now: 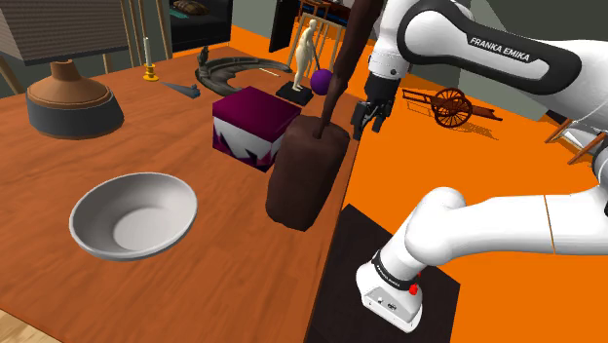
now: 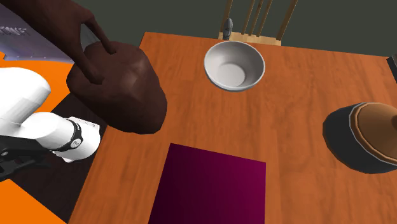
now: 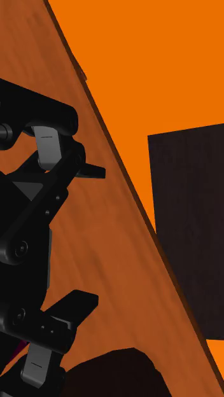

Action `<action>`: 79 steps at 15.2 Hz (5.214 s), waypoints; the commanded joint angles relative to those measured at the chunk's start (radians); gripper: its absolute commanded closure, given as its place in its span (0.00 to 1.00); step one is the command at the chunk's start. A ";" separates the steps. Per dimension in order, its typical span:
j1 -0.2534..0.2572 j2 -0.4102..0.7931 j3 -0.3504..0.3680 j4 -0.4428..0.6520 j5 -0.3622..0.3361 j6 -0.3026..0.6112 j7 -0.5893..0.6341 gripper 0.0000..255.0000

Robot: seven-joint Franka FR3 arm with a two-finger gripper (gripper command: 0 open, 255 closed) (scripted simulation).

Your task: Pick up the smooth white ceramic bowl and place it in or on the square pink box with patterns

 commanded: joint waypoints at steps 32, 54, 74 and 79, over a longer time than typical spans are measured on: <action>0.224 0.687 0.455 0.396 0.210 0.462 0.493 0.00; 0.256 0.822 0.494 0.428 0.157 0.579 0.562 1.00; 0.252 0.794 0.492 0.573 0.166 0.409 0.564 1.00; 0.252 0.794 0.491 0.640 0.164 0.342 0.568 1.00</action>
